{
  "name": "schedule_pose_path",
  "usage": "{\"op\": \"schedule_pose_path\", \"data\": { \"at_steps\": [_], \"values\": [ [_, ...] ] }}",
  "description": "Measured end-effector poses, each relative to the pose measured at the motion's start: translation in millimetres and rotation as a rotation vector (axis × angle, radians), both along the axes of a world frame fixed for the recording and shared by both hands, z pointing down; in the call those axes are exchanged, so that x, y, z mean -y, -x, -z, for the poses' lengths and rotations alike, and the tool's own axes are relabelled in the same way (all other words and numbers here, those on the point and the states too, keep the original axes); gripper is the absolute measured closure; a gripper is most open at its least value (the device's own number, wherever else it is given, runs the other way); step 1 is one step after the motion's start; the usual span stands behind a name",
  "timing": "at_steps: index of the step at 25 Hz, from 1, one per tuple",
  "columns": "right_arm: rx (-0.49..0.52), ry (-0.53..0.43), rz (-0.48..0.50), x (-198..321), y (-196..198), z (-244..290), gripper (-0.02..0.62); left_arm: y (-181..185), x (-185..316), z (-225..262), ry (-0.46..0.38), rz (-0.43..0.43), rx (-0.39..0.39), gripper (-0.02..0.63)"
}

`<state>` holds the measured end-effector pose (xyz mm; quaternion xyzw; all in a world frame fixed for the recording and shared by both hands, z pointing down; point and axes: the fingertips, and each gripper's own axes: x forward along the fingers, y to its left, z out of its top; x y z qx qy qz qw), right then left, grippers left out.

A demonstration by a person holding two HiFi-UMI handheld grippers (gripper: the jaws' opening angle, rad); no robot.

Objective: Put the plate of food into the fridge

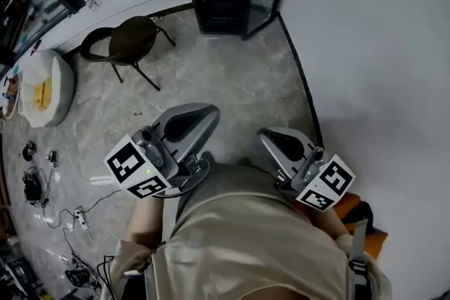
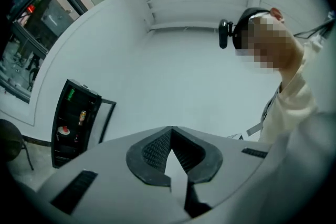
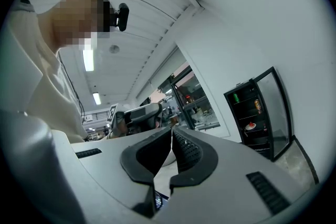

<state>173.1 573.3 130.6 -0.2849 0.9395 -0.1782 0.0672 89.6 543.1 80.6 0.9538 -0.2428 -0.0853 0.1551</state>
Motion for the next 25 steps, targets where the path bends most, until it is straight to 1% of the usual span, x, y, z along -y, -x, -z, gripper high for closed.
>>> {"op": "schedule_pose_path", "data": {
  "at_steps": [2,6,7,8,11,13,15,18,21,25],
  "values": [
    [-0.001,0.009,0.008,6.0,-2.4,-5.2,0.572,-2.8,6.3,-3.5,-0.004,-0.012,0.044,0.597],
    [0.014,0.029,0.052,-3.7,4.9,-17.2,0.572,8.8,0.1,-10.1,-0.005,-0.023,0.158,0.597],
    [0.016,0.029,0.066,-5.7,6.1,-18.6,0.572,11.0,-1.0,-8.8,0.000,-0.021,0.170,0.597],
    [0.016,0.028,0.079,-6.9,7.1,-20.6,0.572,12.7,-1.9,-6.2,0.007,-0.021,0.162,0.597],
    [0.025,0.032,0.109,-8.9,12.1,-28.5,0.572,14.4,-7.3,2.4,0.021,-0.036,0.068,0.597],
    [0.031,0.034,0.128,-8.4,18.4,-32.8,0.572,15.3,-8.2,-2.7,0.031,-0.026,0.039,0.597],
    [0.024,0.029,0.141,-7.7,24.7,-36.1,0.572,14.2,-8.1,-16.1,0.067,-0.010,0.026,0.597],
    [0.002,0.028,0.146,-2.0,30.2,-39.9,0.572,6.3,-6.9,-33.9,0.124,-0.029,0.006,0.597],
    [-0.015,0.046,0.144,8.7,38.6,-41.4,0.572,10.5,2.7,-37.9,0.128,-0.032,0.009,0.597],
    [-0.050,0.059,0.140,23.4,64.1,-43.7,0.572,35.4,18.5,-42.3,0.115,-0.018,0.035,0.597]
  ]
}}
